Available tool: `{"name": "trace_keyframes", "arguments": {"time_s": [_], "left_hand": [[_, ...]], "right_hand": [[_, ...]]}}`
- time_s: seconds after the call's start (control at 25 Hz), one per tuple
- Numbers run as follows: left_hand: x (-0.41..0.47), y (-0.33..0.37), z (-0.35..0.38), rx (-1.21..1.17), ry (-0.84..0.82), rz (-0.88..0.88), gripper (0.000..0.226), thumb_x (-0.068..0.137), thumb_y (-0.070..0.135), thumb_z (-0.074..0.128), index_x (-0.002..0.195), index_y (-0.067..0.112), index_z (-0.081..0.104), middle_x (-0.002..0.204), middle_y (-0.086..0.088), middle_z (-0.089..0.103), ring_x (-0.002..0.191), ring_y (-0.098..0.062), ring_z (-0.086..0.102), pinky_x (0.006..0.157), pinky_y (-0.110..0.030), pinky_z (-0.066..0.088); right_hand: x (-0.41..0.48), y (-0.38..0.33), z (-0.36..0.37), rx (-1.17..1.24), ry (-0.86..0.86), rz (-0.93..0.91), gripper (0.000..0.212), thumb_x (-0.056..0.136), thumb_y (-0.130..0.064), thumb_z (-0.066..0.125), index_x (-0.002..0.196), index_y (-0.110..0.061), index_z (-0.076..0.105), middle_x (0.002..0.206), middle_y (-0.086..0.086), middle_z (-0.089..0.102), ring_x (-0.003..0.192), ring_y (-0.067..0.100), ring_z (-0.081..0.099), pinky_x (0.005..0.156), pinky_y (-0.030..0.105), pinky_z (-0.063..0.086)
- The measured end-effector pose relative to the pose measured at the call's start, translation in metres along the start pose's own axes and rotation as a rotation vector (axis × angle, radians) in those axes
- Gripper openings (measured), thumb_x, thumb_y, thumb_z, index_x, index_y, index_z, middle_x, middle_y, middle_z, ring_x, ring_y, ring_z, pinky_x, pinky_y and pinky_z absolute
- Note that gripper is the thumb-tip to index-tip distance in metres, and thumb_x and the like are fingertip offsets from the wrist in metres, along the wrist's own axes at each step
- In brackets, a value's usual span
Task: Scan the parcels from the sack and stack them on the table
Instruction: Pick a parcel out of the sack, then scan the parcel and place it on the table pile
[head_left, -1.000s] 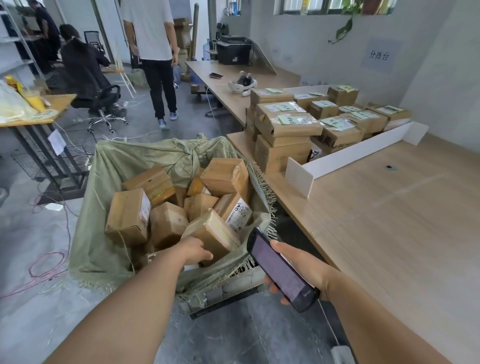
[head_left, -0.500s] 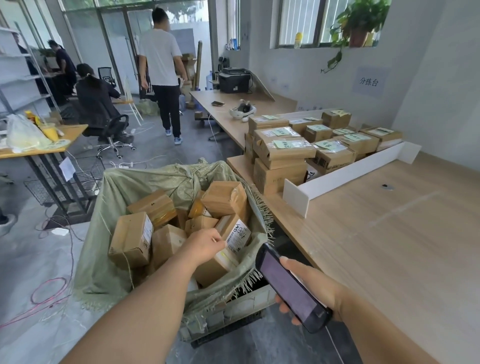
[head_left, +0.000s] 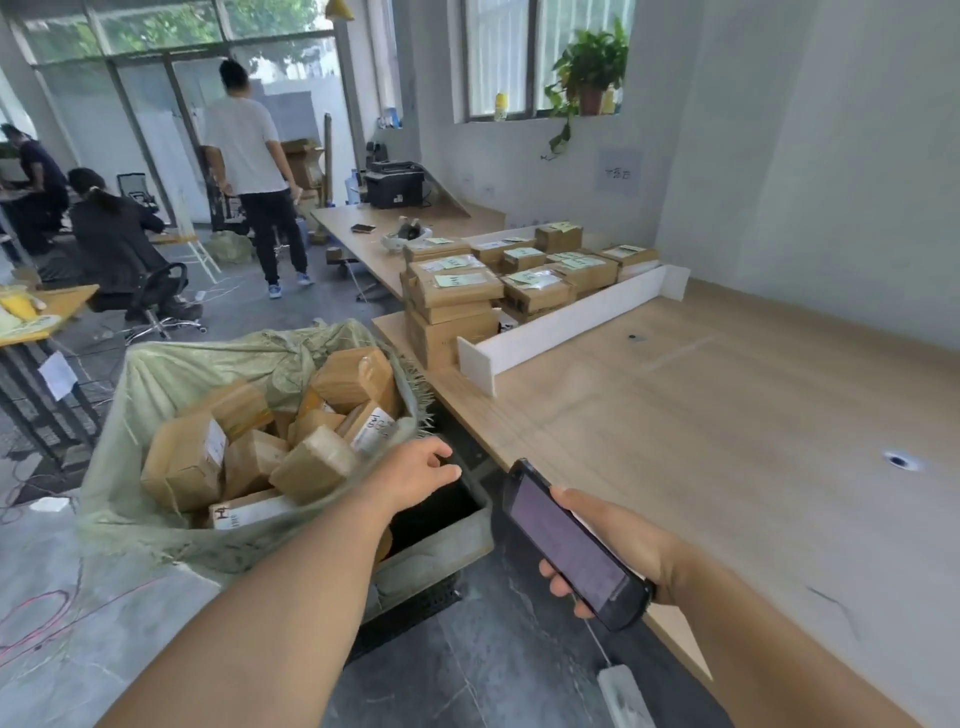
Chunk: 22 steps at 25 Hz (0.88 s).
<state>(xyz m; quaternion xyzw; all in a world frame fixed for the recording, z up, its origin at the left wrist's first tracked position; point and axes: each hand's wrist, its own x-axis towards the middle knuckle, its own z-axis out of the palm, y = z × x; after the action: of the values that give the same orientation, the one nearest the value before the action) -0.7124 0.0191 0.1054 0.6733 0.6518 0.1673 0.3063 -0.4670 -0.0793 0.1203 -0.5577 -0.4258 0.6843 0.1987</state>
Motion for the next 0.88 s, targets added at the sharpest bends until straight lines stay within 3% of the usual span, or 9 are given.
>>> {"name": "trace_keyframes", "arguments": {"time_s": [0.28, 0.4, 0.52, 0.68, 0.8, 0.88], "left_hand": [[-0.075, 0.116, 0.128, 0.098, -0.125, 0.180, 0.045, 0.088, 0.038, 0.064, 0.130, 0.024, 0.055, 0.117, 0.001, 0.060, 0.106, -0.016, 0.057, 0.096, -0.031, 0.044], [-0.094, 0.156, 0.176, 0.127, -0.173, 0.246, 0.046, 0.089, 0.039, 0.062, 0.131, 0.023, 0.052, 0.119, 0.000, 0.059, 0.107, -0.018, 0.057, 0.098, -0.035, 0.045], [-0.099, 0.193, 0.216, 0.171, -0.235, 0.315, 0.036, 0.088, 0.043, 0.061, 0.119, 0.024, 0.061, 0.120, 0.001, 0.062, 0.108, -0.018, 0.058, 0.097, -0.035, 0.046], [-0.094, 0.249, 0.264, 0.247, -0.313, 0.442, 0.012, 0.085, 0.047, 0.061, 0.088, 0.035, 0.063, 0.117, 0.000, 0.061, 0.105, -0.019, 0.059, 0.093, -0.032, 0.046], [-0.080, 0.299, 0.303, 0.262, -0.382, 0.550, 0.010, 0.083, 0.048, 0.062, 0.085, 0.038, 0.061, 0.118, -0.003, 0.060, 0.103, -0.019, 0.060, 0.091, -0.032, 0.048], [-0.075, 0.340, 0.335, 0.260, -0.461, 0.630, 0.016, 0.082, 0.048, 0.062, 0.093, 0.036, 0.063, 0.122, -0.002, 0.058, 0.105, -0.019, 0.059, 0.093, -0.034, 0.048]], "right_hand": [[-0.133, 0.108, -0.079, 0.102, 0.102, -0.058, 0.059, 0.098, -0.059, 0.041, 0.107, -0.002, 0.056, 0.077, 0.010, 0.062, 0.065, 0.022, 0.060, 0.056, 0.033, 0.050], [-0.175, 0.148, -0.106, 0.131, 0.194, -0.063, 0.064, 0.098, -0.060, 0.043, 0.112, 0.001, 0.058, 0.084, 0.013, 0.063, 0.072, 0.026, 0.060, 0.058, 0.036, 0.051], [-0.209, 0.181, -0.135, 0.162, 0.318, -0.071, 0.064, 0.098, -0.060, 0.042, 0.123, -0.003, 0.057, 0.091, 0.014, 0.066, 0.079, 0.028, 0.063, 0.062, 0.037, 0.053], [-0.246, 0.210, -0.170, 0.276, 0.464, -0.092, 0.057, 0.098, -0.059, 0.045, 0.120, -0.008, 0.058, 0.093, 0.014, 0.069, 0.081, 0.028, 0.066, 0.069, 0.041, 0.054], [-0.271, 0.227, -0.196, 0.330, 0.580, -0.091, 0.064, 0.086, -0.065, 0.052, 0.120, -0.011, 0.059, 0.096, 0.014, 0.071, 0.083, 0.028, 0.069, 0.073, 0.045, 0.055], [-0.292, 0.240, -0.216, 0.374, 0.671, -0.085, 0.065, 0.084, -0.066, 0.053, 0.120, -0.012, 0.060, 0.098, 0.015, 0.072, 0.083, 0.028, 0.070, 0.074, 0.045, 0.056]]}}
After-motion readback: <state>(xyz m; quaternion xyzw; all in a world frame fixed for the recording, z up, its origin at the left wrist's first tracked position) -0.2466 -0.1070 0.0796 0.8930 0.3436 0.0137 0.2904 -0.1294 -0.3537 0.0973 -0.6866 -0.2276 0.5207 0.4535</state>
